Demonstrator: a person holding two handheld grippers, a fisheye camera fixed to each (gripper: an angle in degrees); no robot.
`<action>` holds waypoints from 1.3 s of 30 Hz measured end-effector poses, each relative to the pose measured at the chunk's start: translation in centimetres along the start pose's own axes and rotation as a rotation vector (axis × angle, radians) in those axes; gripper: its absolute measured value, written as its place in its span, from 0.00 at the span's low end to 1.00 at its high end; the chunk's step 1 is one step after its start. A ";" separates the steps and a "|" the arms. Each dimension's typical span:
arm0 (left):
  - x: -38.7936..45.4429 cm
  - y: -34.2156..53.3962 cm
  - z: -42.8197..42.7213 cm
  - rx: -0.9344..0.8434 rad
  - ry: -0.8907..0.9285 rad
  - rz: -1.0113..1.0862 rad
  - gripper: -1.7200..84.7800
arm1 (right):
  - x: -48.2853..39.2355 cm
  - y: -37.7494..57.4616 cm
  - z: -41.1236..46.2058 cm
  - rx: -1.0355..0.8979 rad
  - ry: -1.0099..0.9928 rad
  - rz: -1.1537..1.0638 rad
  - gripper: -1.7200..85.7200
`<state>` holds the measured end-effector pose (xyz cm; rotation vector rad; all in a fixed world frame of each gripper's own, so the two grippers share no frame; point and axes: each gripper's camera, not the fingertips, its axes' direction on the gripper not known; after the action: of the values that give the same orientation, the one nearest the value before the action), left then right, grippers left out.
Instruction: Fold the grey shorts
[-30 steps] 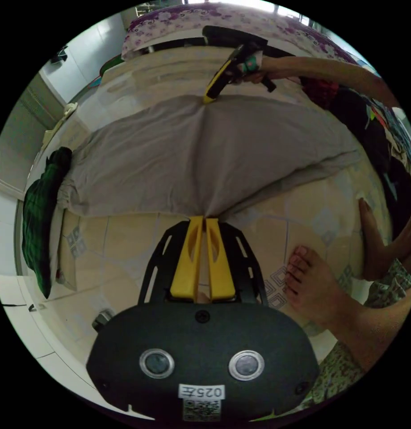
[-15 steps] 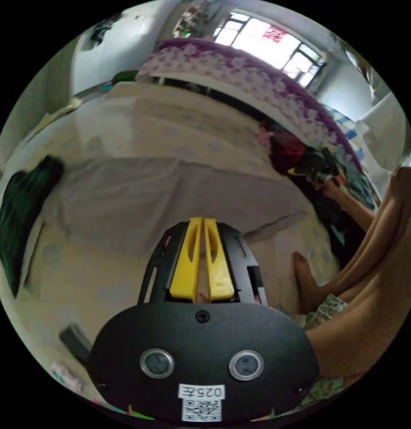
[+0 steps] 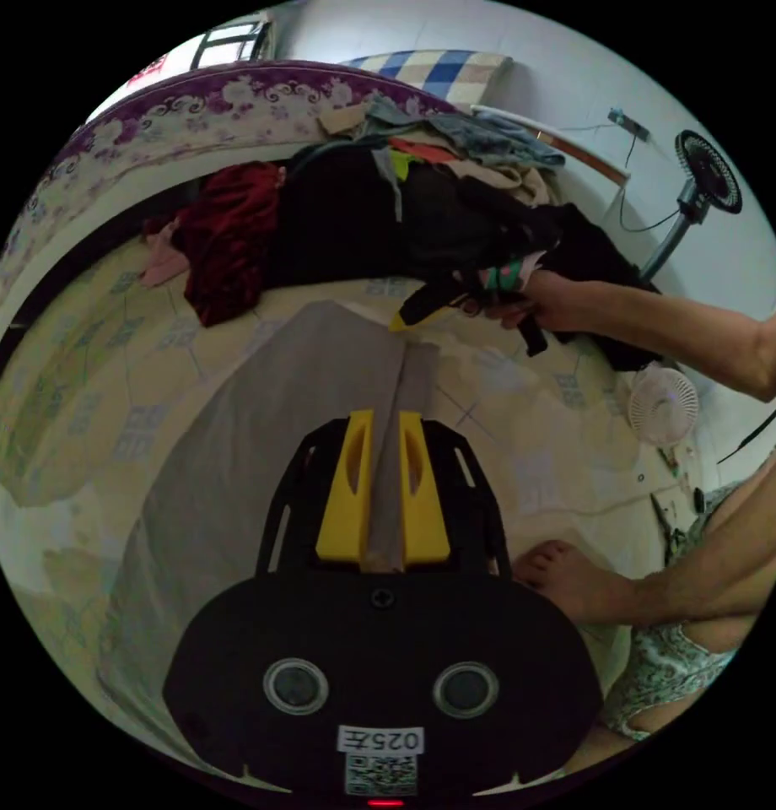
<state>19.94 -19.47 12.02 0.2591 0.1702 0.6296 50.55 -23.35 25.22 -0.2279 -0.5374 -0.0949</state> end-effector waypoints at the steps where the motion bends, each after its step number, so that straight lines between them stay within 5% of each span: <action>1: 0.4 -0.7 1.3 -0.030 -0.021 0.012 0.05 | 0.3 -0.1 -0.2 0.003 -0.009 0.005 0.09; 6: 1.3 -1.3 5.7 -0.142 -0.045 0.029 0.01 | 1.0 0.1 -1.5 -0.010 -0.083 -0.016 0.02; 12: 1.4 -1.9 5.5 -0.073 0.015 -0.064 0.01 | -0.4 0.3 -6.1 -0.013 -0.091 -0.040 0.01; 17: 1.9 -2.8 4.5 -0.015 0.114 -0.130 0.01 | -2.8 0.8 -7.6 -0.122 0.051 -0.115 0.01; 22: 2.7 -2.6 9.6 -0.127 -0.035 -0.139 0.01 | 1.3 1.1 -2.9 -0.171 0.156 -0.030 0.04; 34: 3.0 -4.0 12.9 -0.162 -0.082 -0.032 0.00 | 6.6 0.1 -6.2 0.120 -0.284 0.034 0.16; 39: 2.2 -4.5 13.6 -0.151 -0.067 -0.040 0.00 | 5.4 -4.4 -3.2 0.014 -0.240 -0.101 0.13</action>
<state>27.43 -24.16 23.55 0.1310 0.0627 0.5902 56.06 -28.57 26.18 -0.1991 -0.7887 -0.1631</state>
